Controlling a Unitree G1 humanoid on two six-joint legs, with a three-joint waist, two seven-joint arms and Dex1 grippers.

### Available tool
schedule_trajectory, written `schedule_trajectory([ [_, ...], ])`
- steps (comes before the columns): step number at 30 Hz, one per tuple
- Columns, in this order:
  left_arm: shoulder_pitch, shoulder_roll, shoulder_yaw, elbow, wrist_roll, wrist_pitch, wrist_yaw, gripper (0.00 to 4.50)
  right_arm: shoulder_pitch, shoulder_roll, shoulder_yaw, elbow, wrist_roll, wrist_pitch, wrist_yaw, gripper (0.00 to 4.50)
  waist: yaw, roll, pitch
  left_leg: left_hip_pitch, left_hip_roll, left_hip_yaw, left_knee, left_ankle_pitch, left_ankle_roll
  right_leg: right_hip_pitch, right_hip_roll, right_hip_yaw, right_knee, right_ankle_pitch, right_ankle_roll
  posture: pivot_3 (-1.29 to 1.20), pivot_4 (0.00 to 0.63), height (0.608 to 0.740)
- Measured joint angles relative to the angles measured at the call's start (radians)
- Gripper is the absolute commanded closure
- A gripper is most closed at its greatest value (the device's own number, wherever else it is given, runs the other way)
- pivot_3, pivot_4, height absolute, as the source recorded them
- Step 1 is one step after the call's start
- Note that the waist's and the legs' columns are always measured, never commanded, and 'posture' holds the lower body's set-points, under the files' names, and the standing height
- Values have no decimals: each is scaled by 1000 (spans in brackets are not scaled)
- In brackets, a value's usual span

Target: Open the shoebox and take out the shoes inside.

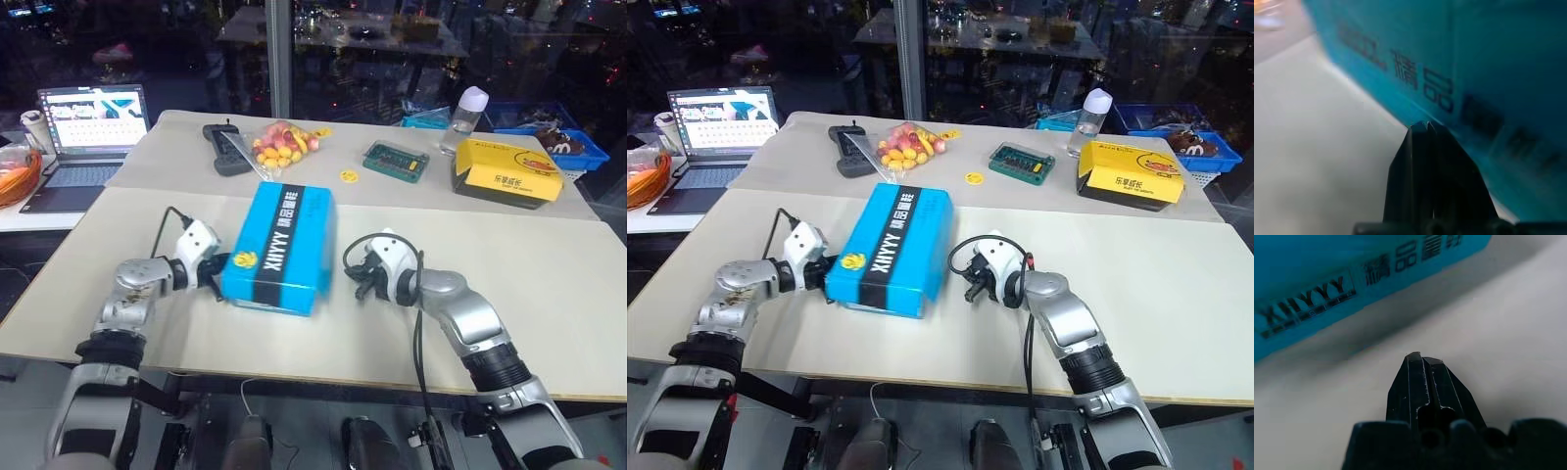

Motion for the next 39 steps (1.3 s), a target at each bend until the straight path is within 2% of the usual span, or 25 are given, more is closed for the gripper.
schedule_trajectory([
  [4,60,-16,-42,-198,-36,90,-39,4422,48,-42,-67,-39,4,7,-6,4500,5,0,0,0,0,0,0,0,0,0,0,0,0,0,0,0,150,664],
  [8,66,-15,-45,-284,-44,136,-38,4422,144,-103,-131,-140,17,51,-4,4500,4,0,0,1,0,0,0,0,0,0,0,0,0,0,0,0,150,664],
  [13,78,6,-44,-304,-46,146,-42,4422,282,-172,-187,-293,47,125,5,4500,1,0,0,3,0,0,0,0,0,1,0,0,0,0,0,0,150,664],
  [17,78,17,-43,-286,-41,137,-44,4422,345,-176,-209,-372,73,171,-7,4500,-3,0,0,3,0,0,0,0,0,1,0,0,0,0,0,0,150,664],
  [25,16,20,-43,-112,-6,69,-25,4422,301,-154,-223,-377,81,203,-49,4500,-7,0,0,3,0,0,0,0,0,1,0,0,0,0,0,0,150,664],
  [29,-113,5,-55,108,68,-35,34,4422,214,-140,-197,-289,62,175,-56,4500,-6,0,0,3,0,0,0,0,0,1,0,0,-1,1,0,0,150,664],
  [34,-227,-56,-109,310,165,-178,77,4422,140,-110,-183,-202,42,139,-69,4500,-1,0,0,1,-1,0,0,0,1,1,0,0,-1,-1,1,0,150,664],
  [39,-288,-106,-139,421,212,-250,94,4422,148,-121,-182,-214,42,136,-51,4500,0,0,0,0,0,0,0,1,1,0,0,0,0,-1,2,0,150,664],
])
